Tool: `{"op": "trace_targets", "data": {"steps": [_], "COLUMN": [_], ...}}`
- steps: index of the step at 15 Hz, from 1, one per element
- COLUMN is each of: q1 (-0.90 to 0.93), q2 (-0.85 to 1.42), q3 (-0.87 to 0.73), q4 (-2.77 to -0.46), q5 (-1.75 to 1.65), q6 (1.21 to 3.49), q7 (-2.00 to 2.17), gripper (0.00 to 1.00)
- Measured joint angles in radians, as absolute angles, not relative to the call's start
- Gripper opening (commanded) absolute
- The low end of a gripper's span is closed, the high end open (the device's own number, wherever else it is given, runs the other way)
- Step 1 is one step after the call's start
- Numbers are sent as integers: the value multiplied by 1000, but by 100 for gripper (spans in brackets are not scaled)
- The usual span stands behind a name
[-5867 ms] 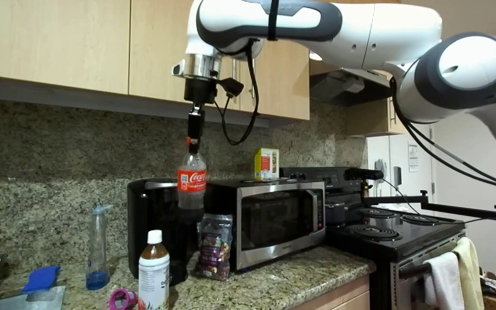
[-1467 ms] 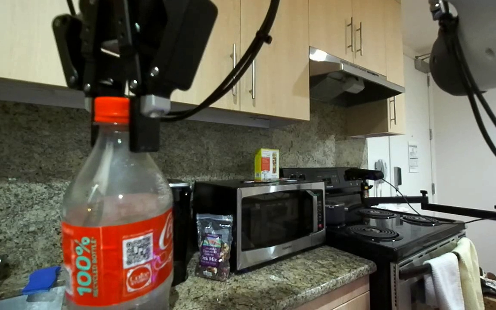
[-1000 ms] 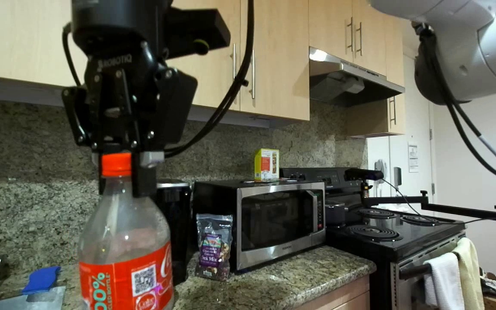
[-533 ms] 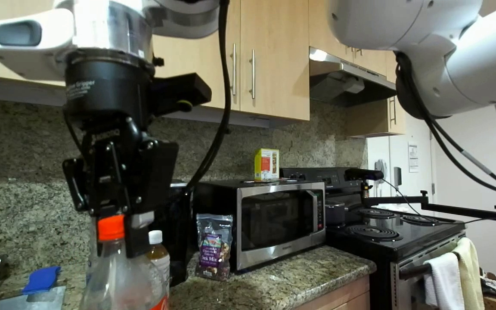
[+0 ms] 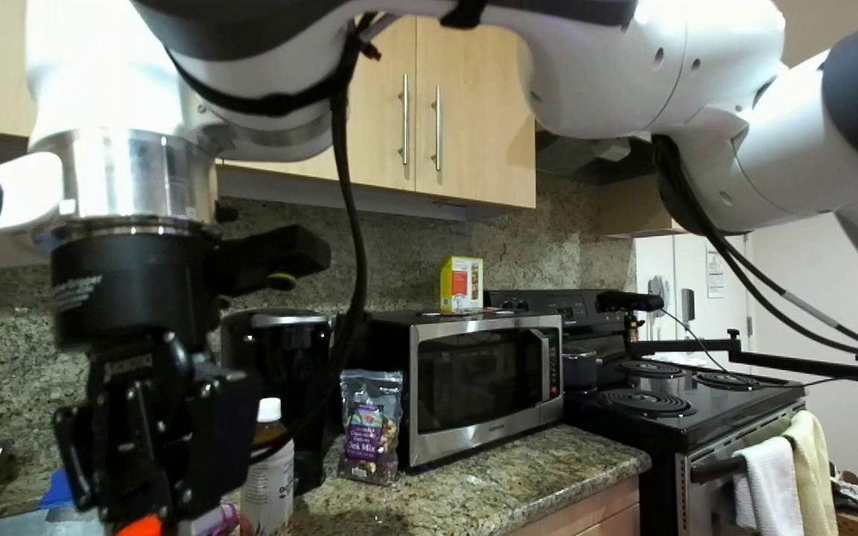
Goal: Put the Coca-Cola bottle in the blue bag
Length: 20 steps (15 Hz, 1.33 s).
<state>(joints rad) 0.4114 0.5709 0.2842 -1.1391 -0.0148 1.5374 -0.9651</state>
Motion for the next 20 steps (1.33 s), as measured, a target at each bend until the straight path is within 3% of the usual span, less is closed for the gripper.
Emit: {"op": "trace_targets", "data": {"steps": [12, 20], "q1": [381, 321], "q2": [655, 655], "q3": [263, 237], "q4": [-1173, -1310], "q5": [-8, -7], "q6": [1634, 1817], "q7": [-1010, -1009], "gripper": [12, 12]}}
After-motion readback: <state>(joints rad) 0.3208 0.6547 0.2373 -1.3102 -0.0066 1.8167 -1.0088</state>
